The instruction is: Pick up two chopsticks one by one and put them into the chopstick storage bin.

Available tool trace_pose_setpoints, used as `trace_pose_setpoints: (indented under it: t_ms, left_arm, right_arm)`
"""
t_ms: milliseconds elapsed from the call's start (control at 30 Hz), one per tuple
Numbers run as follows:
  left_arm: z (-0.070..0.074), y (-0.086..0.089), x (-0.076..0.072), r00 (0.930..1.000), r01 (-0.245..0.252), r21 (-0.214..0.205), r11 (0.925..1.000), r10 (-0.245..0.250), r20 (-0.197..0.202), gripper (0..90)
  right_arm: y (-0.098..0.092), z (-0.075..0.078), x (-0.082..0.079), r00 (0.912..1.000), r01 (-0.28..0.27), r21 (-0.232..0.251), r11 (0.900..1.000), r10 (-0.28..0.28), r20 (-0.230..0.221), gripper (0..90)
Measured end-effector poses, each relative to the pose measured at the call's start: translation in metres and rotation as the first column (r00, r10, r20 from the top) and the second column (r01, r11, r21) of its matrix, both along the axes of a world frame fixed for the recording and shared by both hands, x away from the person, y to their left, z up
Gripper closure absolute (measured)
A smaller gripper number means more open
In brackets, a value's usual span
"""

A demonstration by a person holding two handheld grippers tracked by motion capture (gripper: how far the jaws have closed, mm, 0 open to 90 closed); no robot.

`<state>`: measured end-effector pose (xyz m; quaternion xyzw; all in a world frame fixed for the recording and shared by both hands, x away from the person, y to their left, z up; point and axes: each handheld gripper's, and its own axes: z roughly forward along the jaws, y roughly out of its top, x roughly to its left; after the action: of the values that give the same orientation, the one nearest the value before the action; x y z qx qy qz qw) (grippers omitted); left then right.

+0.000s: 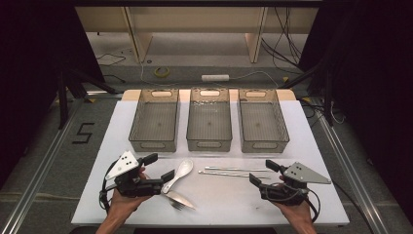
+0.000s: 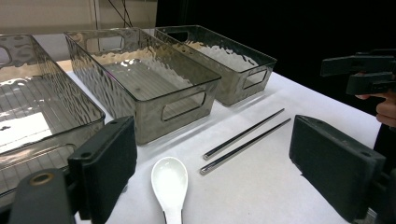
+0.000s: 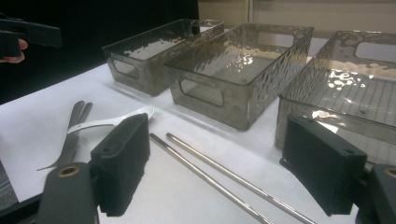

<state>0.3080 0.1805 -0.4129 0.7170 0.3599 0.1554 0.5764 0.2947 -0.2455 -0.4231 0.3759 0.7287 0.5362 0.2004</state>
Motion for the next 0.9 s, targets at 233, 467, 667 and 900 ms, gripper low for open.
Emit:
trace_pose_setpoints:
  t_ms: [233,467,667,900]
  left_arm:
    - [0.0,-0.001,0.0,1.0,0.005,0.003,1.0,-0.005,-0.004,14.6]
    - [0.0,-0.001,0.001,1.0,0.003,0.009,1.0,-0.003,-0.003,14.7]
    - [0.0,-0.002,0.002,1.0,0.004,0.01,0.9999,-0.004,-0.002,14.7]
    - [0.001,-0.003,0.003,0.9999,0.009,0.014,0.9999,-0.009,-0.007,14.7]
  right_arm:
    - [0.001,0.003,0.005,0.9994,-0.026,-0.03,0.9992,0.026,-0.021,25.5]
    - [0.003,0.014,0.014,0.9975,-0.065,-0.098,0.9931,0.061,-0.034,27.0]
    - [0.003,0.028,0.026,0.9899,-0.131,-0.192,0.9725,0.118,-0.078,29.9]
    - [0.016,0.037,0.06,0.9501,-0.277,-0.408,0.8699,0.185,-0.251,36.5]
